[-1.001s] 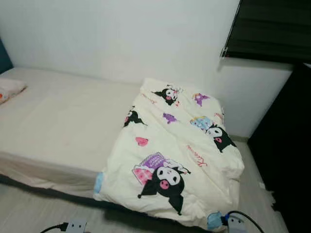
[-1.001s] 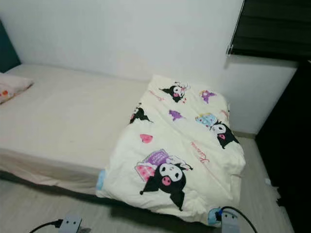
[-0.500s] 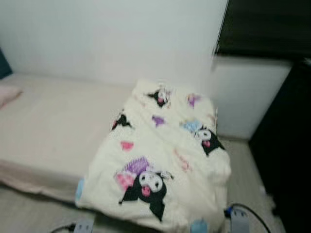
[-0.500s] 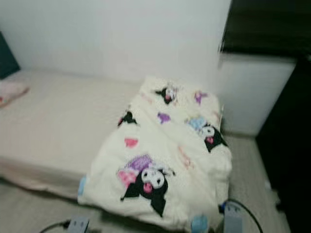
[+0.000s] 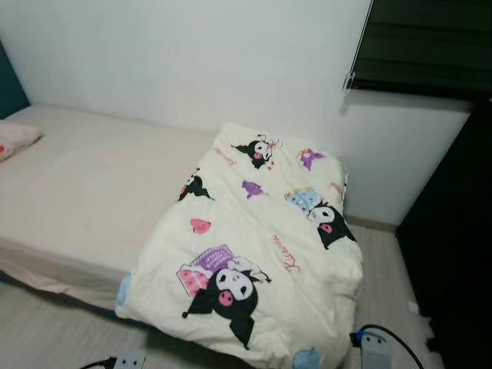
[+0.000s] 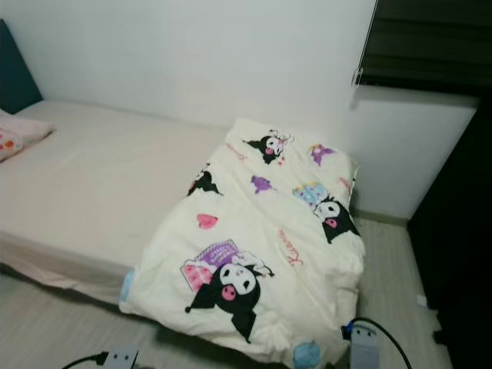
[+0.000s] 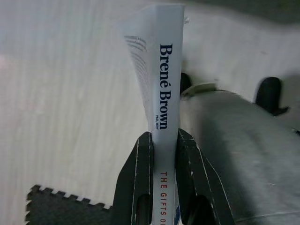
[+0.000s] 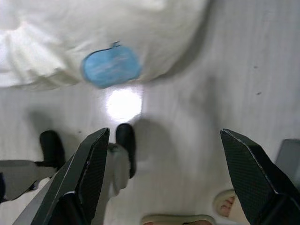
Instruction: Clean up the room
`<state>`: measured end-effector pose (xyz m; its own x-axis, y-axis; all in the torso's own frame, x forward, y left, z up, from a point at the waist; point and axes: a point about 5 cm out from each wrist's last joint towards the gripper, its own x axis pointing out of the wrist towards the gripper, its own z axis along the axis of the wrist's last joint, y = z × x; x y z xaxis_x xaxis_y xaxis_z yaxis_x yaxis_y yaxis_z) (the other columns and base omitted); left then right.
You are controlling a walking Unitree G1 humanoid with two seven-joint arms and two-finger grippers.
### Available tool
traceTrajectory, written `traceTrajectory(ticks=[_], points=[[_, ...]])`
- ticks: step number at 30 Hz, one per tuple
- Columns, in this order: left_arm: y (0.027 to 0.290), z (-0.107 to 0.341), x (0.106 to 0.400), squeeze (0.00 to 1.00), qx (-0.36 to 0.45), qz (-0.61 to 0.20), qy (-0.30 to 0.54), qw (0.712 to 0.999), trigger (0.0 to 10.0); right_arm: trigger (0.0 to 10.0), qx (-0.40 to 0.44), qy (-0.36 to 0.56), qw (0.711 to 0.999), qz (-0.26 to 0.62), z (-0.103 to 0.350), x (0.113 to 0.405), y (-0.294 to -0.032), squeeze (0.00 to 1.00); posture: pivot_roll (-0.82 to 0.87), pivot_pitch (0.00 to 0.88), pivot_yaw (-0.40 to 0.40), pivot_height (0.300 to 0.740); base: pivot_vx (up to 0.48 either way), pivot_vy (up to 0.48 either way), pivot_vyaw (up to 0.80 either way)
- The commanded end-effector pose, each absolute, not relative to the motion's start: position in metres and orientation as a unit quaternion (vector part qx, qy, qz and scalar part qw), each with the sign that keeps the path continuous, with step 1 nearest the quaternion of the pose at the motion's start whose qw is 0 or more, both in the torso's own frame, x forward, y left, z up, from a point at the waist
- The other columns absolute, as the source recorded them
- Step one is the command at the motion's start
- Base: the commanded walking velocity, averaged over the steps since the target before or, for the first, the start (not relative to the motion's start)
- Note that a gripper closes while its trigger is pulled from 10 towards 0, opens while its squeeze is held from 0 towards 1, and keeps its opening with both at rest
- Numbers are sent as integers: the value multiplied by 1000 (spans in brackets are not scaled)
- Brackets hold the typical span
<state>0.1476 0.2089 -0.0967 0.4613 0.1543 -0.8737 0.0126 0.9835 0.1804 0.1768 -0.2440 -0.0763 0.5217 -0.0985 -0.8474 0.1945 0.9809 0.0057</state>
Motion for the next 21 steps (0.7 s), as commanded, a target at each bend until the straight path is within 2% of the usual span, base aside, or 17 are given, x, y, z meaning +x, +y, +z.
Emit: traceTrajectory(ticks=[1, 21], points=[[210, -97, 145, 0, 84, 39, 523, 847, 10000, 10000, 49, 481, 871, -81, -77, 177, -242, 0, 1, 0, -56, 740, 0, -341, 0], [207, -97, 147, 0, 83, 36, 522, 848, 10000, 10000, 31, 486, 871, -64, -78, 176, -240, 0, -5, 0, -56, 740, 0, -352, 0]])
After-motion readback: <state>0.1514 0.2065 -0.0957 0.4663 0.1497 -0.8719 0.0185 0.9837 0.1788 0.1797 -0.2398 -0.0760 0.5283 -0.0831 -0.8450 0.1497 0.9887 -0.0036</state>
